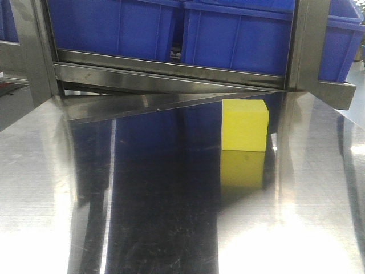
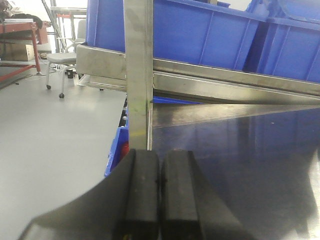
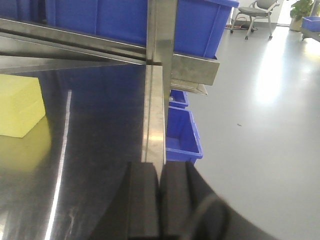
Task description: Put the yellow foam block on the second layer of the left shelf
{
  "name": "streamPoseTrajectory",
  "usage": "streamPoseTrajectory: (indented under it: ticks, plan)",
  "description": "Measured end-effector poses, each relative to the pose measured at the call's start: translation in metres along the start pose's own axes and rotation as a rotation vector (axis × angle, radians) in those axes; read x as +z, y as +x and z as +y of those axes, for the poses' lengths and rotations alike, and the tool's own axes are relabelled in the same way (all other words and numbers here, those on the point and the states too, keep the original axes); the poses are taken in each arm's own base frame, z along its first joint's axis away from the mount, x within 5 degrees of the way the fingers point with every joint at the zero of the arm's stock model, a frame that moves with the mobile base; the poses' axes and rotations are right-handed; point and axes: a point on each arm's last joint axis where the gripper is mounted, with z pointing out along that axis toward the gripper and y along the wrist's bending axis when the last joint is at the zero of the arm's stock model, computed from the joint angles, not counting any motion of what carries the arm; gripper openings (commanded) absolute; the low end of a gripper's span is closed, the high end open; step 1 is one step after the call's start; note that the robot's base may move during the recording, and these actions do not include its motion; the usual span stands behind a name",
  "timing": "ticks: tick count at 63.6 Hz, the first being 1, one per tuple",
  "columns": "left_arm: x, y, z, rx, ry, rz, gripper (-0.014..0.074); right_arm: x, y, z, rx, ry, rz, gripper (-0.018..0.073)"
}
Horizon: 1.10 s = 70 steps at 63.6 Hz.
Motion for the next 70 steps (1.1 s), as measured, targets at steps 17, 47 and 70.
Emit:
streamPoseTrajectory:
  ticks: [17, 47, 70]
  plan:
    - [0.000, 0.000, 0.000, 0.000, 0.000, 0.000, 0.0136, 0.000, 0.000, 0.000, 0.000, 0.000, 0.000, 0.0056]
    - [0.000, 0.000, 0.000, 0.000, 0.000, 0.000, 0.0136, 0.000, 0.000, 0.000, 0.000, 0.000, 0.000, 0.0056]
    - [0.000, 0.000, 0.000, 0.000, 0.000, 0.000, 0.0136, -0.006, -0.032, 0.001, 0.001, -0.011, -0.171, 0.0056]
